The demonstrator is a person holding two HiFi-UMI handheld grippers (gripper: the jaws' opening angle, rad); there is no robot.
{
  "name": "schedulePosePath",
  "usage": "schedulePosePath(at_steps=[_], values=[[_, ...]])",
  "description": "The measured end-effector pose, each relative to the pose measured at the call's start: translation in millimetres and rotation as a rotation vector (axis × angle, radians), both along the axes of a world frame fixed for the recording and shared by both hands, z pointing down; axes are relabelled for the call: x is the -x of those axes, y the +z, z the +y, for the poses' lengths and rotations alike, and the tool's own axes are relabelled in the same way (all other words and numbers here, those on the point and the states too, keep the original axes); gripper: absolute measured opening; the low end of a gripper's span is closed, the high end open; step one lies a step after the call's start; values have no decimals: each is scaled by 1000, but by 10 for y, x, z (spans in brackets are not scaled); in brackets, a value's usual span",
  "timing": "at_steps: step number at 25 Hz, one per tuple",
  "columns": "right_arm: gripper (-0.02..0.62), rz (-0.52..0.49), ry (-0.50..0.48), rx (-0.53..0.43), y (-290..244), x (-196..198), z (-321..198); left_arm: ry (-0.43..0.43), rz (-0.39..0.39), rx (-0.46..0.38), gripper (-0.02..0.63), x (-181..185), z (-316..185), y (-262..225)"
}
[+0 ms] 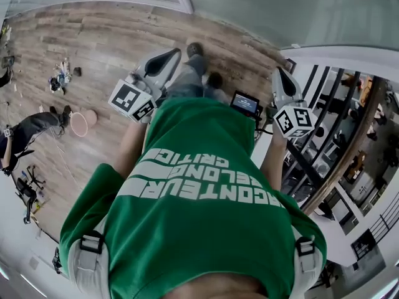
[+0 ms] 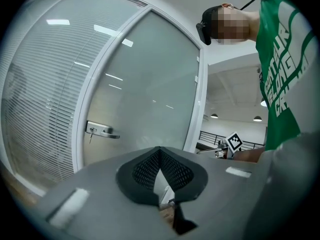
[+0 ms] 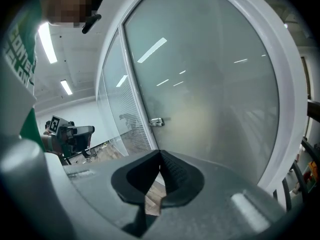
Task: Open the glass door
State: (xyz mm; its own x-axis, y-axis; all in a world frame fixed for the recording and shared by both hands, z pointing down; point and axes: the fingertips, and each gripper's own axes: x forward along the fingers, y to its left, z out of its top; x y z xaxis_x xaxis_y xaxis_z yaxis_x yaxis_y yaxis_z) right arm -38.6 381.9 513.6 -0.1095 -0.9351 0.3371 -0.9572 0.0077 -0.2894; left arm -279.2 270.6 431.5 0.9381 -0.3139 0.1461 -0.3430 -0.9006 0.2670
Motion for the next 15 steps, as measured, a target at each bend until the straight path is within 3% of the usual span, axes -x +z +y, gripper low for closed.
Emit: schedulePosePath(at_steps=[8, 15], values=[[-6, 28, -70, 11, -2, 61, -422, -43, 13, -27, 14, -5, -298, 122], [-6, 61, -128, 2, -115, 91, -947, -87, 50, -2, 14, 36, -667, 162]])
